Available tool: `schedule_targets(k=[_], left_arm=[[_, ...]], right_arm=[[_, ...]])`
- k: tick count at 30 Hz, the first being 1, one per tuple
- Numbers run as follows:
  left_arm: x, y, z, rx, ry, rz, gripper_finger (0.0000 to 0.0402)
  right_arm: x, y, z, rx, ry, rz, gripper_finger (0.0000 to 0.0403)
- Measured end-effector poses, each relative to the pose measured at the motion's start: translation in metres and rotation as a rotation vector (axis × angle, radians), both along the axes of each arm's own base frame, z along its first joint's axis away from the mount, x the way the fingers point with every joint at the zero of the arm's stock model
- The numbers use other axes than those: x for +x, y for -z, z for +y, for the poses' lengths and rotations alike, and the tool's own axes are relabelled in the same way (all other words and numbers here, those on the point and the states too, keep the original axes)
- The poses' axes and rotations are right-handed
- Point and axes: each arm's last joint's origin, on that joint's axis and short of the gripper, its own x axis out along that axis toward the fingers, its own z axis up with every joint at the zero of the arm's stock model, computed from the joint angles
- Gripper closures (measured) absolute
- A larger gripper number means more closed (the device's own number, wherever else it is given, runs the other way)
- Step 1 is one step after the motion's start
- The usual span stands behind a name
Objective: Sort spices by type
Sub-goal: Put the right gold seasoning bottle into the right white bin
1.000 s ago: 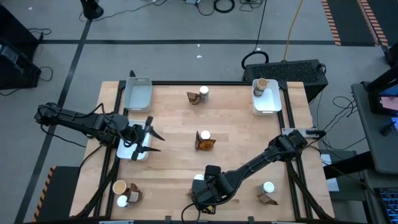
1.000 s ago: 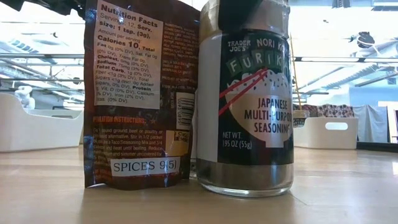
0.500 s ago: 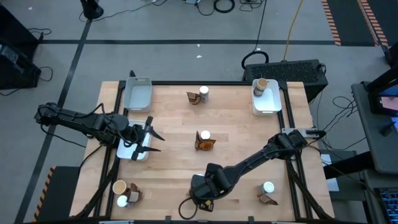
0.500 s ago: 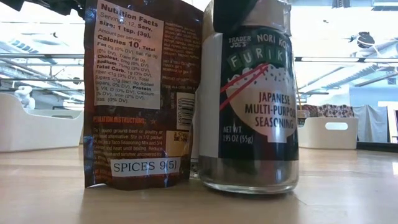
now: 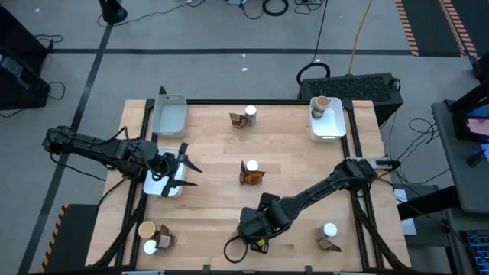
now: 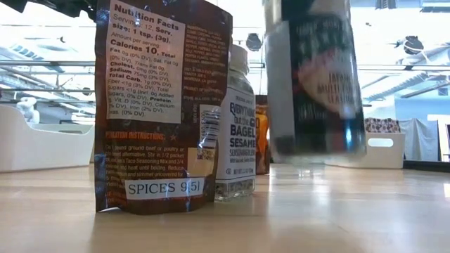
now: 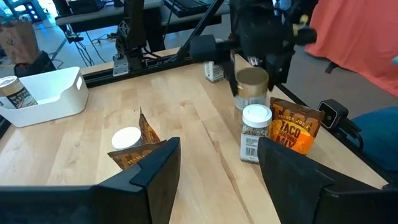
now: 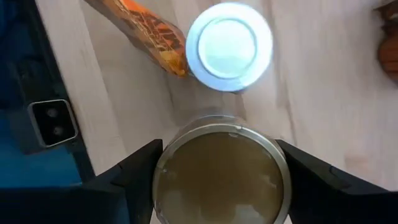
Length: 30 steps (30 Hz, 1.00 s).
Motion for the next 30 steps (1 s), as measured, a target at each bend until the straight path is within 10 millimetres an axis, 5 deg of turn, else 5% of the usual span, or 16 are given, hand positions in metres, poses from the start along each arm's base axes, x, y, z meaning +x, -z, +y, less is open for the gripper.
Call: schedule_targets(k=[10, 20, 30], left_arm=[[0.000, 0.001, 0.000, 0.002, 0.000, 0.011, 0.0183], [0.000, 0.001, 0.000, 0.005, -0.005, 0.014, 0.0183], [0.010, 0.003, 0.002, 0.081, -0.113, -0.012, 0.0183]], right_arm=[[-0.030, -0.061, -0.041, -0.132, 0.056, -0.068, 0.0153], [-0.063, -0.117, -0.115, -0.218, 0.158, -0.096, 0.0153], [-0.101, -0.140, -0.186, -0.266, 0.296, -0.103, 0.0153]])
